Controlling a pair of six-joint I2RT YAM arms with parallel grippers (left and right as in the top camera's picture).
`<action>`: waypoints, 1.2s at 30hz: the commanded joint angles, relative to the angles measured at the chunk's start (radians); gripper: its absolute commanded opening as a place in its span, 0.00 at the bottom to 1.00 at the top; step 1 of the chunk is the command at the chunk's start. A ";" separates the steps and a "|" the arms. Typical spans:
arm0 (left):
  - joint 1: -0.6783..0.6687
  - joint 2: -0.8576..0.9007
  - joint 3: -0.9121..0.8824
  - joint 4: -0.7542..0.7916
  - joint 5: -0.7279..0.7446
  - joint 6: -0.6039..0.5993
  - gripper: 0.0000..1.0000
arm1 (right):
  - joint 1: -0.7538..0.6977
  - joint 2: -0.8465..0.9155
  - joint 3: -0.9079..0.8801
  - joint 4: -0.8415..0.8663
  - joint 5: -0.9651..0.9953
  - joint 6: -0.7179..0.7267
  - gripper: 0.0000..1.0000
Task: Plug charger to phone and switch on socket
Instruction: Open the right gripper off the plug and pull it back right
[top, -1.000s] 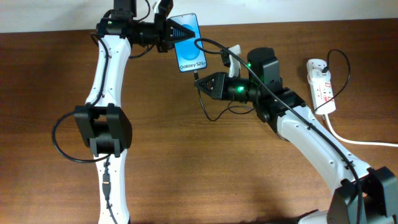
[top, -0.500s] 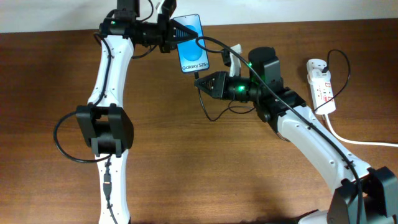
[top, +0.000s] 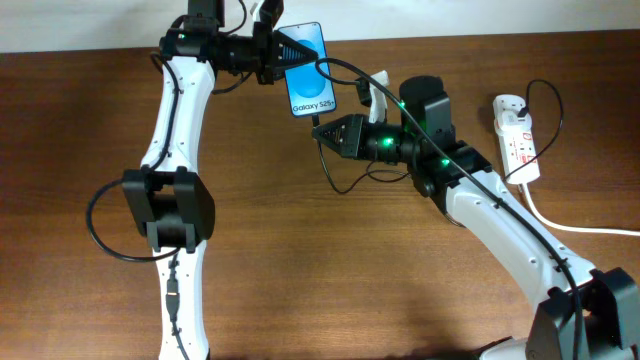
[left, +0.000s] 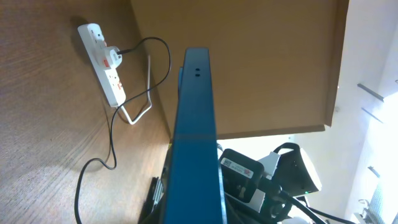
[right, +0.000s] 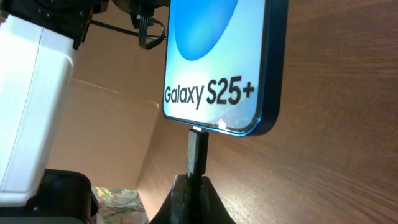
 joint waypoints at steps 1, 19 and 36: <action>-0.042 0.002 0.005 -0.006 0.052 0.011 0.00 | -0.030 -0.016 0.006 0.053 0.021 0.000 0.04; -0.044 0.002 0.005 -0.010 0.052 0.004 0.00 | -0.062 0.013 0.006 0.096 0.013 0.000 0.04; -0.040 0.002 0.005 0.016 0.049 0.006 0.00 | -0.066 0.013 0.006 0.025 -0.031 -0.048 0.38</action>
